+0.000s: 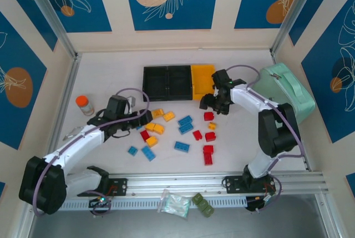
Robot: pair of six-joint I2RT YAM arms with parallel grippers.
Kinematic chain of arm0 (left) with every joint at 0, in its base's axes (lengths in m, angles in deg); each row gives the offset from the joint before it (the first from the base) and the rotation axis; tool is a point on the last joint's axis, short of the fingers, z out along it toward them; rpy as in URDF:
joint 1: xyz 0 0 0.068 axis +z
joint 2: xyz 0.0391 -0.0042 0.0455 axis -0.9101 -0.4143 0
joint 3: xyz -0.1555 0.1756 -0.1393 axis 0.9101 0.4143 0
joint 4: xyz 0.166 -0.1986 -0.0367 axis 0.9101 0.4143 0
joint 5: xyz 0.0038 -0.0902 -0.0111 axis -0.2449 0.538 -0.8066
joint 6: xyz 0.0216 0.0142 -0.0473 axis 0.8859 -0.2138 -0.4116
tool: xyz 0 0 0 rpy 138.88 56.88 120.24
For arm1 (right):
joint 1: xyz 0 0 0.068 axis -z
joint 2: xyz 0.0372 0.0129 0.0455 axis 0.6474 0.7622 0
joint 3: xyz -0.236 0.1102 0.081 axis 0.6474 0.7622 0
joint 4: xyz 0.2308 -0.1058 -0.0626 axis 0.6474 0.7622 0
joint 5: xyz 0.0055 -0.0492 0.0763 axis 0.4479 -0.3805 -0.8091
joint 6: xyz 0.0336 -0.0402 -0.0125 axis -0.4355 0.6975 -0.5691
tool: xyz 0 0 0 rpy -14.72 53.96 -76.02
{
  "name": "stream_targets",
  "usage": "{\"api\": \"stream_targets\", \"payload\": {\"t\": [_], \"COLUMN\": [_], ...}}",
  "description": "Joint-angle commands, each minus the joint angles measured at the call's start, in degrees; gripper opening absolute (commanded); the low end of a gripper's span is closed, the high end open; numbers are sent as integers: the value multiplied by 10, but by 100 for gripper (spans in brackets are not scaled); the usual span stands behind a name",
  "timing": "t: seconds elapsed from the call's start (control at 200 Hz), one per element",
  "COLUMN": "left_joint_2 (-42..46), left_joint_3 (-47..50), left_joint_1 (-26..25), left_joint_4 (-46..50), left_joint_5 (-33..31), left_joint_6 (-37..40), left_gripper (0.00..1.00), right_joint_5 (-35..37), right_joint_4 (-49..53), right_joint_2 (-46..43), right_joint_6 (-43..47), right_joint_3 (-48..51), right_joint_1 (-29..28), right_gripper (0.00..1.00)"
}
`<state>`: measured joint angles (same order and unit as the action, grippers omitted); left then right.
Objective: Sort the legos into containers by color
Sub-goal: Pick up the lego from the center of the table.
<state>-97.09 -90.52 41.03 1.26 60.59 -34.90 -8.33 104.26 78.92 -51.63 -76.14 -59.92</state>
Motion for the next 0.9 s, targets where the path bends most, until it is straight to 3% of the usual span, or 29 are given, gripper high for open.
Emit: {"api": "stream_targets", "payload": {"t": [0.0,0.225,0.495,0.895], "left_joint_2": [-23,-60,-67,-66], "left_joint_3": [9,-9,-7,-28], "left_joint_1": [-25,-55,-70,-92], "left_joint_4": [-19,-23,-26,-33], "left_joint_5": [-13,-26,-31,-26], "left_joint_6": [-27,-31,-36,-34], "left_gripper": [86,86,86,86], "right_joint_5": [32,47,67,71], "right_joint_4": [30,32,58,110], "right_joint_2": [25,74,88,40], "right_joint_6": [5,7,16,30], "right_joint_3": [-14,-40,-72,-161], "right_joint_1": [-14,-34,-47,-48], "right_gripper": [74,61,31,27]}}
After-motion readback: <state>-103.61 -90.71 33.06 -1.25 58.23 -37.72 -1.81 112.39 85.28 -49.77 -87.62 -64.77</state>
